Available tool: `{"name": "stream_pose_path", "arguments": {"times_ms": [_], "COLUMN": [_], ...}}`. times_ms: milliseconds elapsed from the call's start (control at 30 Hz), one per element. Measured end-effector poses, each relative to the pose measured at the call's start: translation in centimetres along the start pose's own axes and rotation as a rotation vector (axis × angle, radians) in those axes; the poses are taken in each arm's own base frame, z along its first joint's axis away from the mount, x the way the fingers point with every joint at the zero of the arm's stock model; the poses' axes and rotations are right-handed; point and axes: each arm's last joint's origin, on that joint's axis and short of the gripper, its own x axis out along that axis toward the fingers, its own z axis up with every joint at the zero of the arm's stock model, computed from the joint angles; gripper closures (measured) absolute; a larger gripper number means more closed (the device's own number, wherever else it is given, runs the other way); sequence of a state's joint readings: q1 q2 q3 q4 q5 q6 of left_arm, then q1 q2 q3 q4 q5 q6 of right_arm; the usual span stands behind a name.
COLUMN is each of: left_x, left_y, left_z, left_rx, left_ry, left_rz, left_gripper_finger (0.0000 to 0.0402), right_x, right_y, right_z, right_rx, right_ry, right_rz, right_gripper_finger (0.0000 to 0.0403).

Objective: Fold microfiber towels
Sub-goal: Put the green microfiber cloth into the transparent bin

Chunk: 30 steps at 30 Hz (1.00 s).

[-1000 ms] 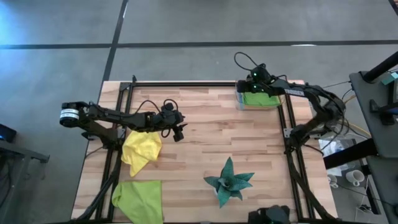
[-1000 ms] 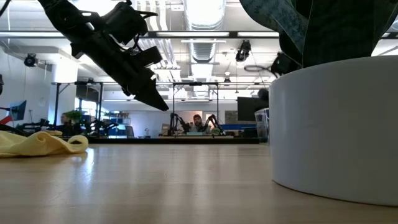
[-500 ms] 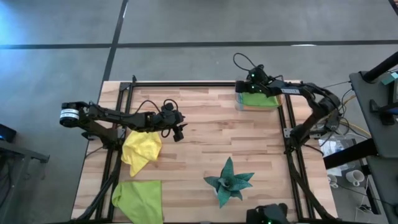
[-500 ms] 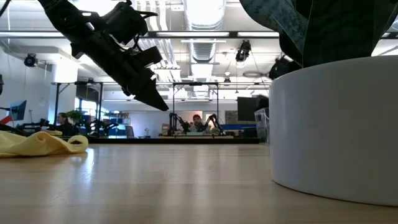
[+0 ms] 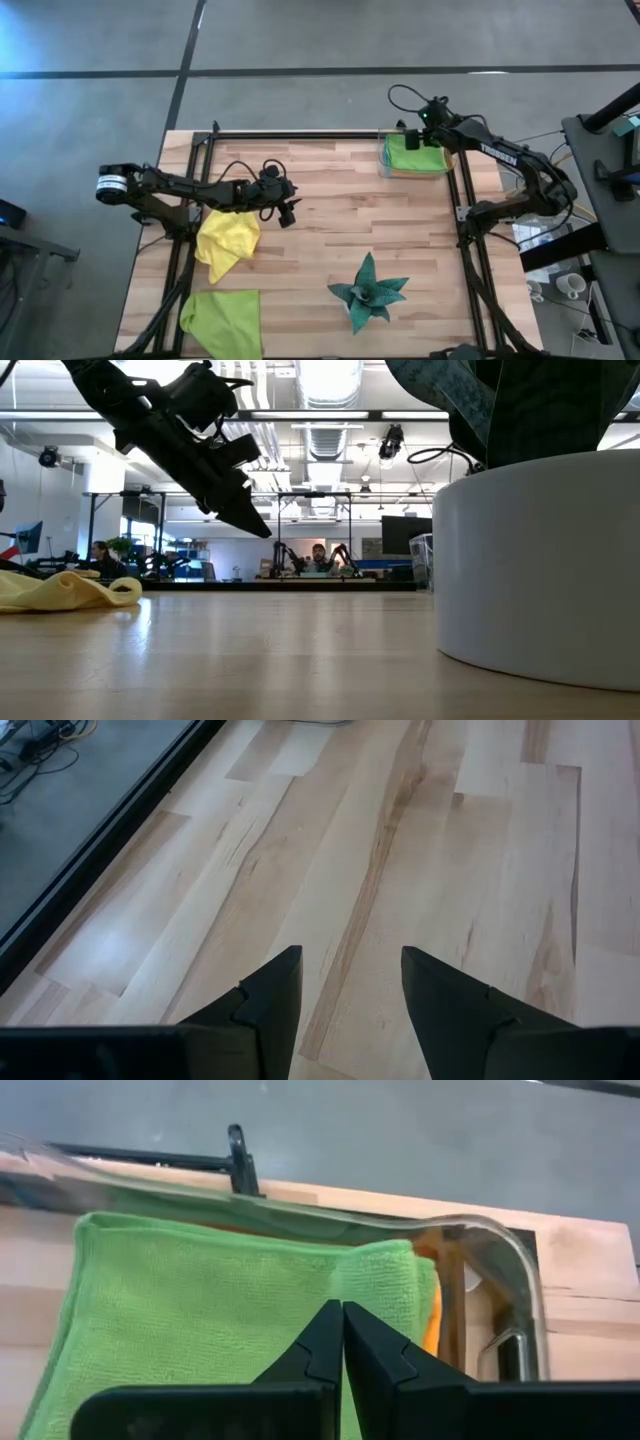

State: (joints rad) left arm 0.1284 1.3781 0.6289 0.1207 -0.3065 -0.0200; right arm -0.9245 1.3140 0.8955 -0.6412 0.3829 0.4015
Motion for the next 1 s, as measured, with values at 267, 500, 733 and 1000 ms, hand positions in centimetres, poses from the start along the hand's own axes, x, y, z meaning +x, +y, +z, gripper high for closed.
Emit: {"name": "stream_pose_path", "arguments": {"times_ms": [267, 500, 733, 1000], "left_x": [0.0, 0.0, 0.0, 0.0], "left_y": [0.0, 0.0, 0.0, 0.0], "left_z": [0.0, 0.0, 0.0, 0.0], "left_rx": [0.0, 0.0, 0.0, 0.002], "left_ry": [0.0, 0.0, -0.001, 0.004], "left_rz": [0.0, 0.0, 0.0, 0.0], "left_gripper_finger": [0.0244, 0.0244, 0.0244, 0.0244], "right_x": [2.8, 2.4, 4.2, 10.1], "right_y": [1.1, 2.7, 3.5, 3.0], "right_z": [-0.8, 1.3, 3.6, 0.6], "right_rx": [-0.108, -0.259, -0.381, -0.476], "right_ry": [0.108, 0.138, 0.316, 0.547], "right_rz": [-0.085, -0.17, -0.275, -0.345], "right_gripper_finger": [0.0394, 0.0394, 0.0394, 0.0394]}}
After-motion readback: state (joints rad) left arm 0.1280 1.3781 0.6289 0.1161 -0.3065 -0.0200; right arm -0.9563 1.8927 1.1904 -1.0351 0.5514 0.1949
